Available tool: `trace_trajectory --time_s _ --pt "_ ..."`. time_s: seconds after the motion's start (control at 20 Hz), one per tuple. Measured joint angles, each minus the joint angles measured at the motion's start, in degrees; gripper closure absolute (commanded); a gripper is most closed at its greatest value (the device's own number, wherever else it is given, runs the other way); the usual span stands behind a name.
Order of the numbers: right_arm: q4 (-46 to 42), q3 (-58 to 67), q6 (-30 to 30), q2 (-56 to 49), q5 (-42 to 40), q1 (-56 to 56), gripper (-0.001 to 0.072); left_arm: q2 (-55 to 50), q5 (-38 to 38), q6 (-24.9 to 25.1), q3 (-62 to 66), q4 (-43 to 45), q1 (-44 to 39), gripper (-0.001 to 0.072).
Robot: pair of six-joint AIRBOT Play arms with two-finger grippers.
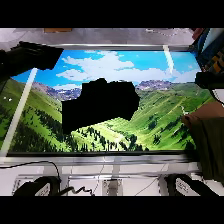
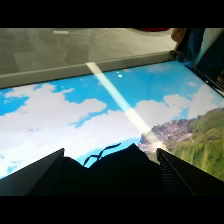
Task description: Fold the clothes and pants, and hang the long-sleeved shirts on hangers.
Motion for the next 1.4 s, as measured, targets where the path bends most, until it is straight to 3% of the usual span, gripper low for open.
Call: trace_trajectory --time_s 0.45,0.65,0.8,1.0,1.05,1.1,1.15,1.2,1.4 --pt "11.2 0.0 0.1 -0.7 -2.8 1.3 0.0690 0.2 -0.9 -3.2 0.0 -0.1 0.5 0.0083" --pt "14.8 -0.5 -0.2 -4.0 -3.6 10.1 0.0690 0.7 -6.6 -3.3 0.0 3.1 3.4 0.0082" --pt "15.6 -0.7 -4.9 -9.2 -5.4 22.1 0.0690 1.2 -10.2 -3.5 0.0 3.9 6.3 0.0083" --pt "12.1 -0.8 -15.6 -18.4 -11.6 41.3 0.0690 1.6 -13.2 -4.8 0.0 4.9 7.8 0.0085" --pt "9.9 -0.8 -18.1 -20.8 -14.1 46.0 0.0689 1.8 -13.8 -5.1 0.0 6.2 7.9 0.0127" --pt "7.6 -0.8 -20.3 -22.8 -16.3 49.7 0.0647 1.9 -14.3 -5.5 0.0 7.9 8.1 0.0225" --pt "5.4 -0.8 -22.4 -24.6 -18.6 53.2 0.0508 2.1 -14.8 -6.3 0.0 10.2 8.1 0.0298" --pt "3.6 -0.8 -24.7 -26.4 -21.1 56.3 0.0380 2.3 -15.0 -6.9 0.0 13.2 8.2 0.0305" --pt "-0.3 -0.8 -31.5 -32.8 -30.6 63.3 0.0358 2.6 -15.6 -9.7 0.0 24.2 8.3 0.0305"
